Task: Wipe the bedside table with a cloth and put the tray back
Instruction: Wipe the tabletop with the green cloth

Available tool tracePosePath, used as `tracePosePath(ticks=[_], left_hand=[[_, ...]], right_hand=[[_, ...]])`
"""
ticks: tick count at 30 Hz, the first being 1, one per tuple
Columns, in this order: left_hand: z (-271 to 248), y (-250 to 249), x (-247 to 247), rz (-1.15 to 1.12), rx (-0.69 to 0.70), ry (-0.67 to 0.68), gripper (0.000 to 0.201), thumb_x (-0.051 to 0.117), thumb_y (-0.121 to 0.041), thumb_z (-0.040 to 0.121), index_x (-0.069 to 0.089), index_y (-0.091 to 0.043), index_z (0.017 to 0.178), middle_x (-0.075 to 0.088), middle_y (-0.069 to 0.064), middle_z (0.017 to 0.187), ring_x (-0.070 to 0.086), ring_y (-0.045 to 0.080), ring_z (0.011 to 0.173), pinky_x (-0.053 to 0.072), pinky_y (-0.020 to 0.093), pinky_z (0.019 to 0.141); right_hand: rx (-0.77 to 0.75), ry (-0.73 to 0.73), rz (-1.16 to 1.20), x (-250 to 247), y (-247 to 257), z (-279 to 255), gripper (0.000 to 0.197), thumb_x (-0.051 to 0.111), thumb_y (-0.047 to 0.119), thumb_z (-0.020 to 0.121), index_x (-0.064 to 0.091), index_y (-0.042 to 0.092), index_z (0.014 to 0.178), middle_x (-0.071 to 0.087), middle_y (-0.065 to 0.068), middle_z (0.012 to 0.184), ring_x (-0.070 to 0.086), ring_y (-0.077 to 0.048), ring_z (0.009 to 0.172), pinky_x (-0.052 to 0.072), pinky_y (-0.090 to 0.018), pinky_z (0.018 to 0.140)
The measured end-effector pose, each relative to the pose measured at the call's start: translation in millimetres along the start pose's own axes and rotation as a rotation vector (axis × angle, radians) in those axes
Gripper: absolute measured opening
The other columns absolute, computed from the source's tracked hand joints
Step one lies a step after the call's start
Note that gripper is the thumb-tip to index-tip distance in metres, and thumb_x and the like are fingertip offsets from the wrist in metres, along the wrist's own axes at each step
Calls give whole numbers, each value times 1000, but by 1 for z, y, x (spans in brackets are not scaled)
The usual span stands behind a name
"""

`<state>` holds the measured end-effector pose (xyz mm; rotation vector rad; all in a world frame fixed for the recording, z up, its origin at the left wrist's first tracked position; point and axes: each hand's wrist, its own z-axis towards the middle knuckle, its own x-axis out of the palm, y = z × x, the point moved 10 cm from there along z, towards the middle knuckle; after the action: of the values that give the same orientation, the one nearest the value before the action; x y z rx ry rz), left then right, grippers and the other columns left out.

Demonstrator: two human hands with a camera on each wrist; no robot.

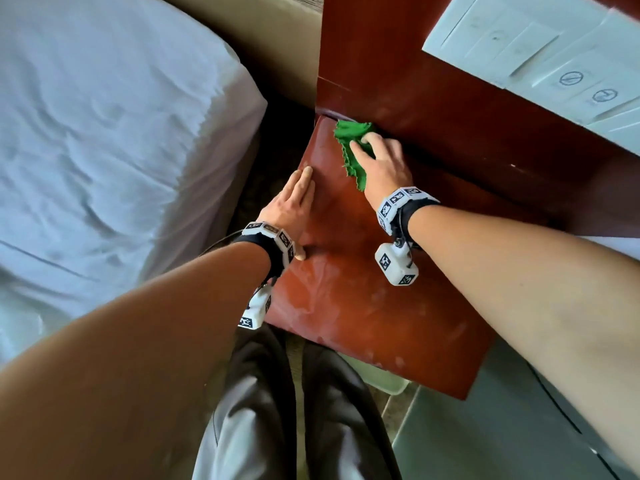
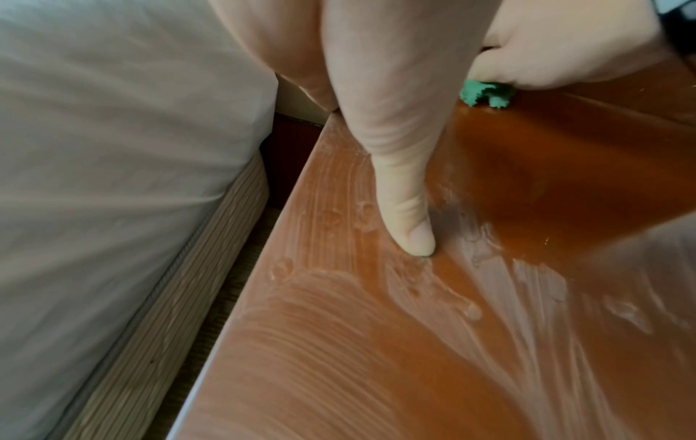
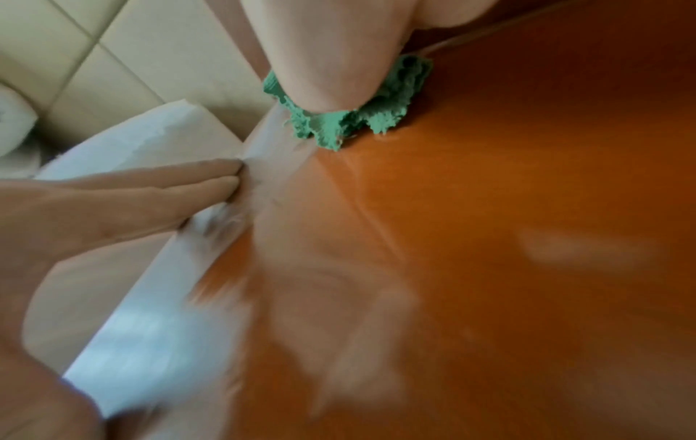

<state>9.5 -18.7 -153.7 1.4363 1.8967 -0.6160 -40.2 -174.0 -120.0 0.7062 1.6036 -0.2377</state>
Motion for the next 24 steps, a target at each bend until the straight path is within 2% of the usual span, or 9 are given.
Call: tracePosePath(ticks=[3, 6, 10, 12, 15, 19, 24], left_hand=[[-1, 0, -1, -32, -9, 6, 159, 83, -68, 47, -11, 6, 151, -19, 21, 159, -13, 33, 149, 9, 35, 123], [0, -1, -4, -5, -16, 11, 163, 83, -70, 42, -9, 8, 150, -17, 25, 159, -12, 35, 149, 8, 38, 123], [-2, -2, -6, 22, -34, 35, 162, 84, -69, 42, -9, 9, 150, -17, 26, 158, -11, 35, 149, 5, 38, 123], [-5, -2, -7, 40, -40, 45, 160, 83, -68, 44, -9, 8, 150, -16, 25, 159, -10, 35, 149, 2, 36, 123], [-4, -2, -7, 46, -48, 45, 160, 82, -70, 46, -12, 7, 150, -19, 23, 159, -12, 35, 149, 6, 38, 123], [-4, -1, -6, 12, -49, 46, 158, 83, -69, 48, -13, 4, 150, -21, 20, 159, -13, 33, 149, 12, 38, 123], [-8, 0, -10, 32, -33, 16, 157, 81, -71, 49, -10, 6, 151, -15, 22, 160, -11, 33, 150, 4, 37, 123]], right_hand=[[-97, -18, -33, 2, 33, 21, 57, 46, 1, 87, 47, 23, 140, 40, 7, 145, 39, -27, 126, 43, -32, 97], [-158, 36, -37, 6, 53, 41, 51, 43, 10, 92, 45, 25, 141, 38, 9, 147, 39, -26, 126, 42, -35, 97], [-177, 63, -46, 8, 48, 35, 56, 45, 6, 90, 44, 27, 142, 34, 10, 149, 34, -26, 132, 40, -36, 99], [-149, 70, -34, 8, 32, 25, 60, 48, 4, 87, 44, 27, 141, 36, 10, 148, 35, -26, 131, 42, -36, 99], [-58, 26, 8, 4, 10, 8, 62, 50, 0, 81, 49, 25, 138, 40, 8, 143, 39, -27, 125, 45, -39, 95], [14, 1, 51, 3, 12, 3, 57, 47, 0, 82, 56, 25, 133, 43, 11, 140, 41, -25, 119, 44, -33, 95], [-80, 62, 138, 4, 43, -1, 48, 50, 7, 87, 59, 34, 126, 45, 14, 133, 44, -20, 119, 49, -36, 89]])
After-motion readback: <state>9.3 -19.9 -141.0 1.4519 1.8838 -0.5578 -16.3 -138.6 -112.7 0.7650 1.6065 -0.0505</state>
